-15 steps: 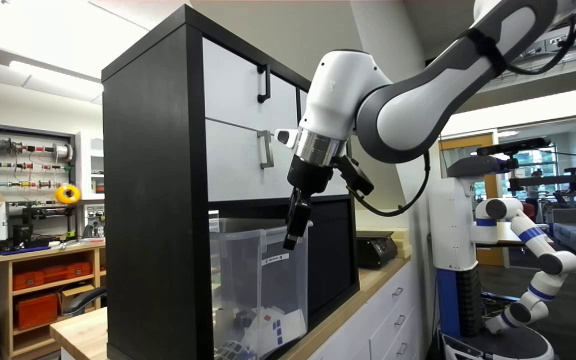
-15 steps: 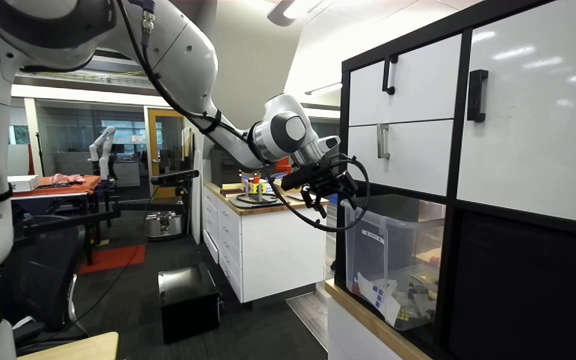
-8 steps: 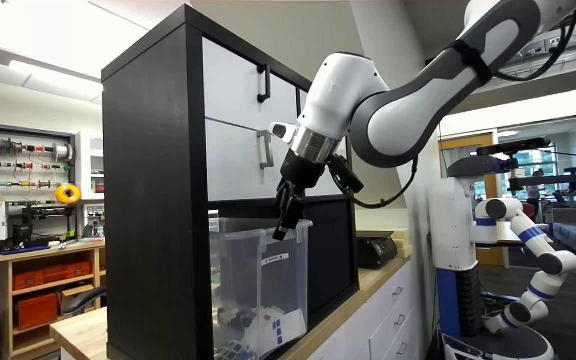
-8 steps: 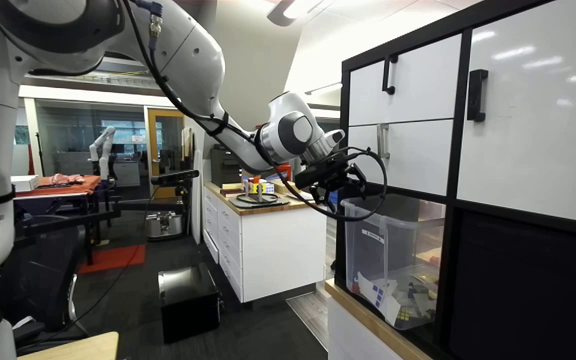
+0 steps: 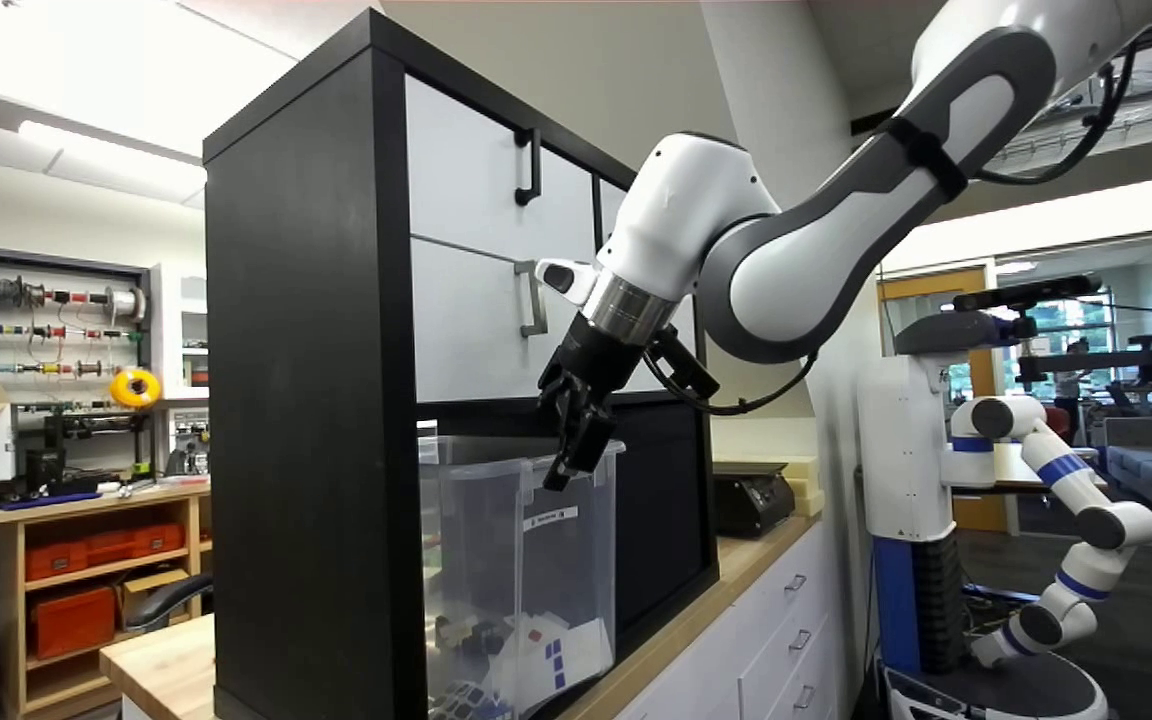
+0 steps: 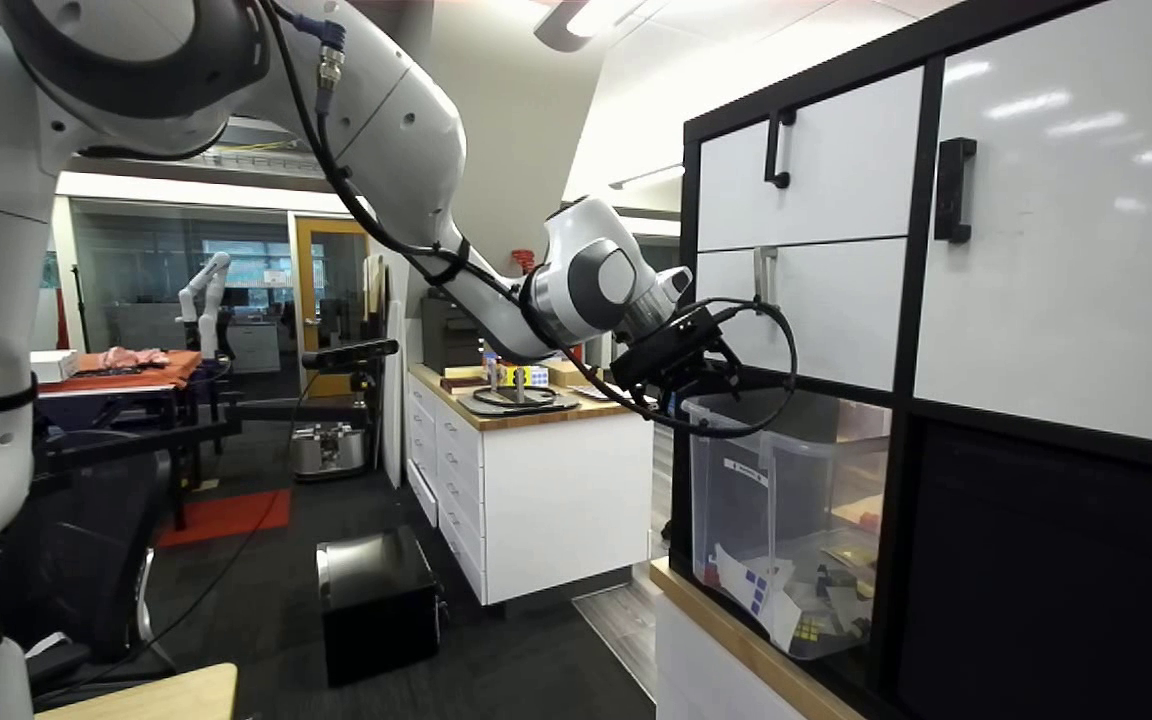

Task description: Pull the transparent bin out

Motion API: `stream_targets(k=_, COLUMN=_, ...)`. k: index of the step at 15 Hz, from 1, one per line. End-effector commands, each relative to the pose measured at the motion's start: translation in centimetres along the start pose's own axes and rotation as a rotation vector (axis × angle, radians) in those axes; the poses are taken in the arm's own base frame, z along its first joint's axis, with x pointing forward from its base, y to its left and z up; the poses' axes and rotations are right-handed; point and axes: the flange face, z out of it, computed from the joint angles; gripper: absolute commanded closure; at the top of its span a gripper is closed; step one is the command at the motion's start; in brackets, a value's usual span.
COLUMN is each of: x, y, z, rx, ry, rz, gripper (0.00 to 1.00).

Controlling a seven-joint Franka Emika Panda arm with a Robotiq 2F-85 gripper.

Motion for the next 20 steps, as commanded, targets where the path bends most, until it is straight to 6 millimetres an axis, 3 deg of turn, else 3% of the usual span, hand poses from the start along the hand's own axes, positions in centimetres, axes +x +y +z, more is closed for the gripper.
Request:
stream_targets(k=1, x=-0.3, y=0.3, z=1.2, rx=-0.011, ry=0.031, rz=-0.059, gripper=0.0)
stream_targets(k=5, x=-0.5, y=-0.2, z=1.9, rx=-0.006, ry=0.035, rz=-0.087, gripper=0.02)
stream_targets(k=6, x=-0.5, y=-0.3, z=1.9, rx=-0.004, ry=0.036, rz=-0.089, gripper=0.26)
stream_targets(k=8, x=-0.5, y=-0.5, z=1.7, rx=-0.005, ry=0.039, rz=-0.1, gripper=0.32)
stream_targets(k=15, x=-0.6, y=-0.3, z=0.1, rx=-0.017, ry=0.06, rz=-0.134, gripper=0.78)
stream_targets(k=20, x=-1.2, y=-1.0, z=-0.9, rx=-0.012, ry=0.06, rz=-0.19, gripper=0.85)
